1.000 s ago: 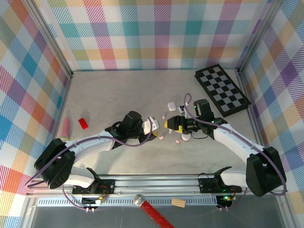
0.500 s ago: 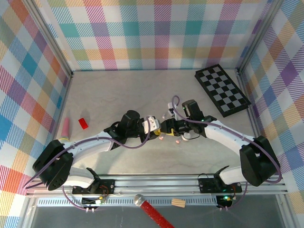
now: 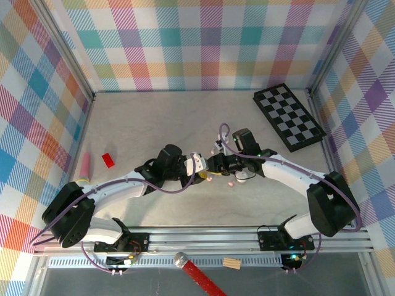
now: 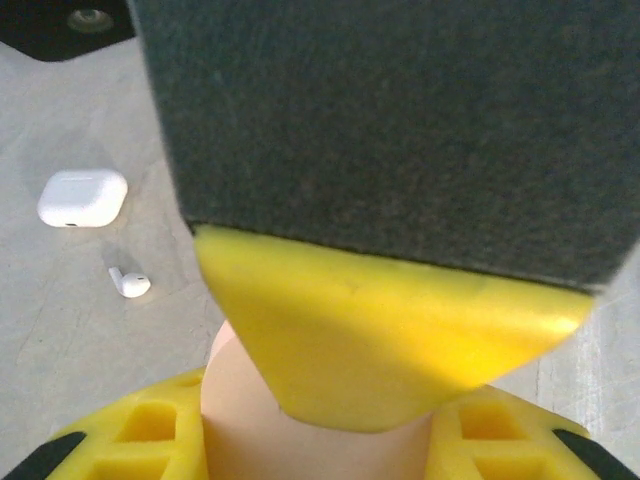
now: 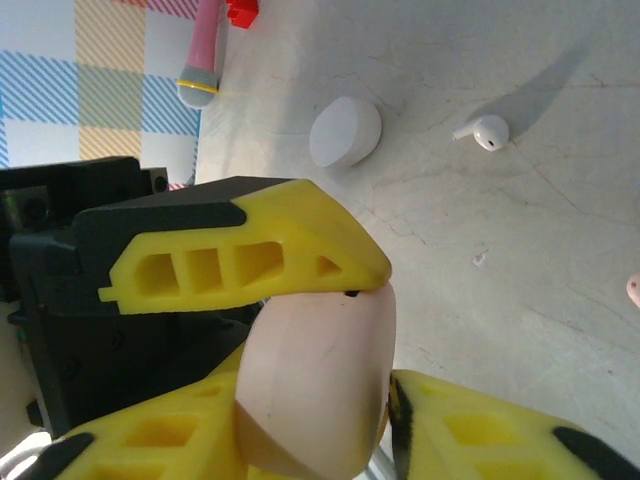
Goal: Insert the wireless bluetooth earbuds into the charging case
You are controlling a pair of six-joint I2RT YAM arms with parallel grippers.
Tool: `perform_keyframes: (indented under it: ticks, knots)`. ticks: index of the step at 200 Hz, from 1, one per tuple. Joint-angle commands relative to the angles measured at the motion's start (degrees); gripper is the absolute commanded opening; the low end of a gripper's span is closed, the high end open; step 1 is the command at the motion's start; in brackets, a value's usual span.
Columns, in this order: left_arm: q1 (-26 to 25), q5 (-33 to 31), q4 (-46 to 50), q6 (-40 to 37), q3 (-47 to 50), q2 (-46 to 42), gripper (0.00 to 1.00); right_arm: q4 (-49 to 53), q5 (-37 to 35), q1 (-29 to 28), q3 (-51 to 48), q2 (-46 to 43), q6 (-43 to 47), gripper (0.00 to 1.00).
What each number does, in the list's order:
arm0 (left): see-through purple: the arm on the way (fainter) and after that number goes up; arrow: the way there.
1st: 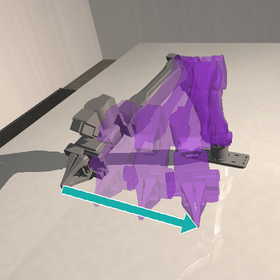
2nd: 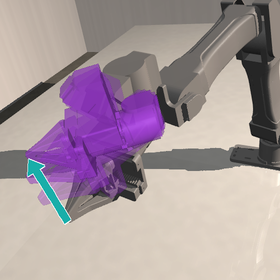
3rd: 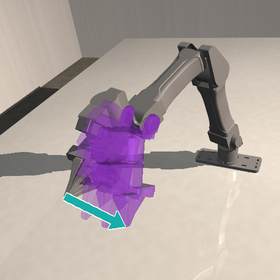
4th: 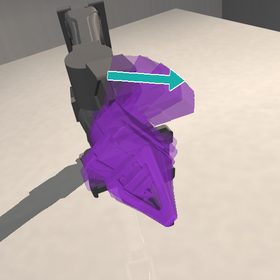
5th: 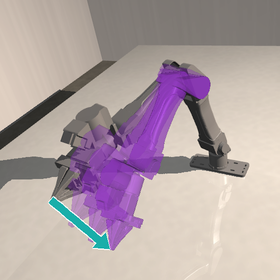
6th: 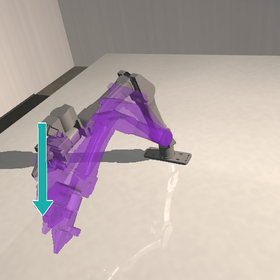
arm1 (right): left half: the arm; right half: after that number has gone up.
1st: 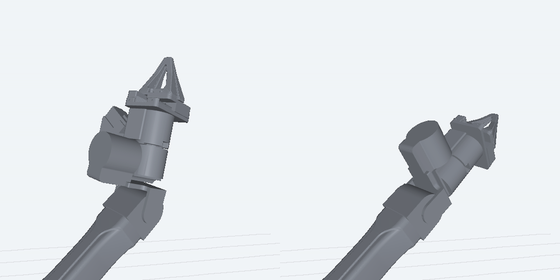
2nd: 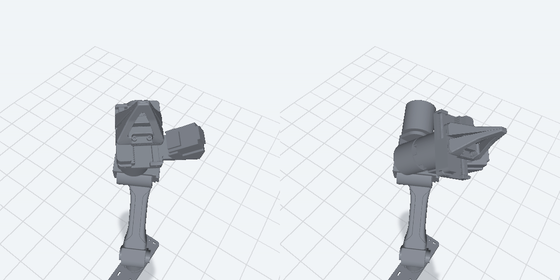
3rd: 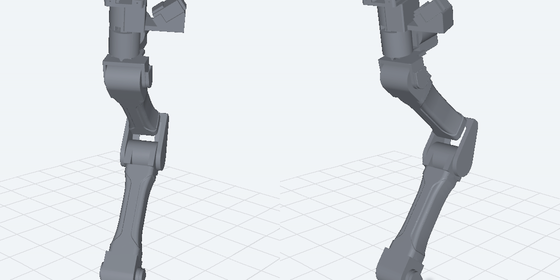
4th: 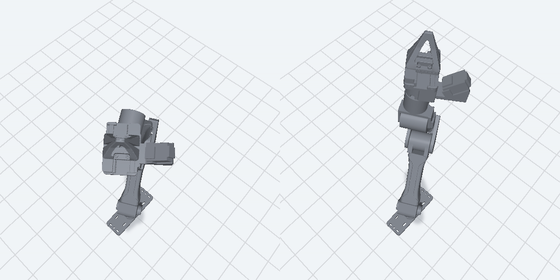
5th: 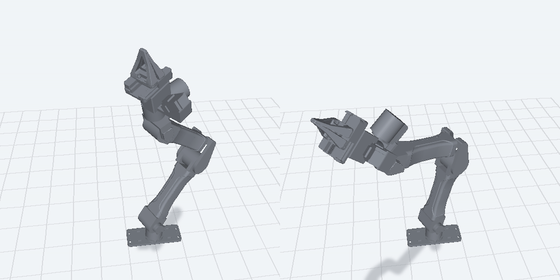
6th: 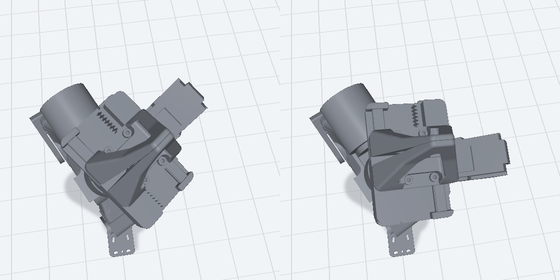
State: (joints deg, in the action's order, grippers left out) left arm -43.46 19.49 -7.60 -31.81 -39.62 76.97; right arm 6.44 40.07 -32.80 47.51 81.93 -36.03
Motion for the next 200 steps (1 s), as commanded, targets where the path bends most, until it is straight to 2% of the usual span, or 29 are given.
perform_keyframes:
  ticks: [1, 25, 41, 50, 83, 109, 159, 183, 200]
  knots:
    - [-0.9, 3.2, -1.5, -1.2, 0.0, -1.6, 0.31, -0.1, -3.0, 0.7, 1.1, 0.6, -0.7, 0.33]
    - [-0.9, 2.2, -2.8, -0.7, 0.7, -1.8, 0.37, 0.0, -3.3, 0.6, 1.1, -0.5, -0.9, 0.27]
    - [-0.9, 1.0, -5.6, 0.9, 2.3, -2.3, 0.52, 0.7, -3.3, 0.8, 1.2, -1.8, -0.7, 0.26]
    - [-0.8, 1.0, -8.0, 1.9, 3.6, -2.7, 0.55, 0.5, -2.8, 1.1, 1.2, -2.7, -0.9, 0.26]
    - [0.8, 4.9, -22.5, 9.6, 9.2, -5.2, 0.61, -1.3, 0.5, 3.7, -0.2, -7.2, -4.0, 0.25]
    - [2.8, 7.8, -35.3, 16.8, 12.5, -5.4, 0.75, -6.9, 6.2, 7.4, -2.7, -11.2, -9.5, 0.25]
    - [6.1, 13.0, -59.8, 27.8, 15.2, -0.1, 0.81, -28.4, 17.0, 12.7, -8.2, -15.9, -28.4, 0.25]
    - [6.2, 15.4, -69.0, 28.4, 14.6, 4.8, 0.83, -35.8, 18.3, 12.8, -8.9, -17.1, -35.2, 0.24]
    - [6.1, 17.6, -69.7, 26.3, 13.1, 7.1, 0.83, -40.6, 18.2, 12.8, -9.3, -18.2, -39.7, 0.24]
